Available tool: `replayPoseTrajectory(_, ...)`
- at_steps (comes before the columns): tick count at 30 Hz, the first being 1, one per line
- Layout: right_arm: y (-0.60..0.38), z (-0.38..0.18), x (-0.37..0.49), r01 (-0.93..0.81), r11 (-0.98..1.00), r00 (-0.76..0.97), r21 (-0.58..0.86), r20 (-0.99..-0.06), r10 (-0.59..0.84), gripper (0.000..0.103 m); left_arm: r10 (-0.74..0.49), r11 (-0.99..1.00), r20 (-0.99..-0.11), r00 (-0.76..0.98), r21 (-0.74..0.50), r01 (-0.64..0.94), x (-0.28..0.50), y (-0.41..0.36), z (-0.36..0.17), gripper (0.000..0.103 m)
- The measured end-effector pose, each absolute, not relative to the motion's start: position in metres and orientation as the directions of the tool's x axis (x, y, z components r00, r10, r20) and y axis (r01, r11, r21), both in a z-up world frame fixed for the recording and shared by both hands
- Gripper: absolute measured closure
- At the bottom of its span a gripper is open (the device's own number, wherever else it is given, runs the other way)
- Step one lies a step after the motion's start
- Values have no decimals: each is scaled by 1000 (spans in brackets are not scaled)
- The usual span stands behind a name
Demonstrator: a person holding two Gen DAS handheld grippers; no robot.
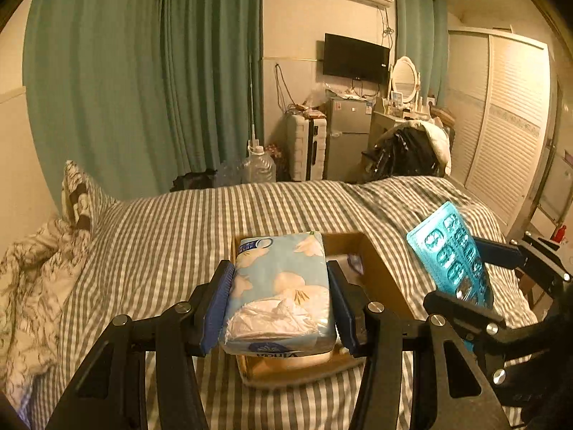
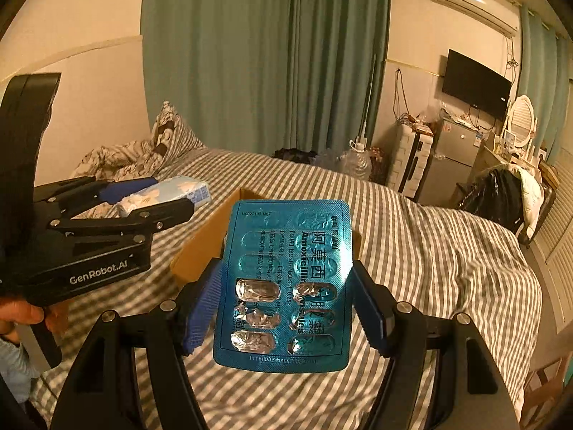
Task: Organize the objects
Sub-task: 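Carry tissue pack and blister pack into the box and release both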
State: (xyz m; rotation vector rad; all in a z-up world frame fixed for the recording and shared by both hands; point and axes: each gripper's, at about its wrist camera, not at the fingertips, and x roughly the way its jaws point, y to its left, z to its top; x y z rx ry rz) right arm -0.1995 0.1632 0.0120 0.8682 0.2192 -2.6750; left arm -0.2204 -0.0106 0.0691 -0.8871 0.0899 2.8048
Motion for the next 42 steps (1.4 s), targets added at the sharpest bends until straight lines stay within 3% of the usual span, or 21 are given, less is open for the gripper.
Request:
replayPoseTrajectory(9, 165, -12, -264, 356, -935, -733, -12, -624, -271, 34, 149, -979, -637, -756, 15, -205, -290, -2, 35, 50)
replayPoseTrajectory(16, 172, -66, -300, 346, -938, -663, 28, -700, -266, 34, 130, -979, -696, -706, 25, -204, -320, 4, -7, 50)
replayPoseTrajectory(23, 179, -86, -311, 351, -934, -631, 63, -721, -286, 34, 129, -977, -729, -672, 23, -213, -332, 8, -27, 47)
replayPoseTrajectory(30, 186, -78, -309, 318, -945, -651, 74, -707, -275, 21, 130, -982, -708, -694, 5, -189, -332, -2, -12, 18)
replayPoseTrajectory(35, 194, -55, -302, 286, -956, -692, 64, -676, -252, 16, 119, -983, -668, -734, 24, -181, -320, -7, 19, 17)
replayPoseTrajectory(39, 205, -29, -290, 252, -966, -733, 52, -642, -225, 14, 108, -987, -611, -784, 32, -160, -301, -11, 51, 5)
replayPoseTrajectory(42, 212, -8, -275, 232, -972, -761, 44, -614, -210, 11, 119, -987, -573, -811, 22, -160, -282, -14, 76, 5)
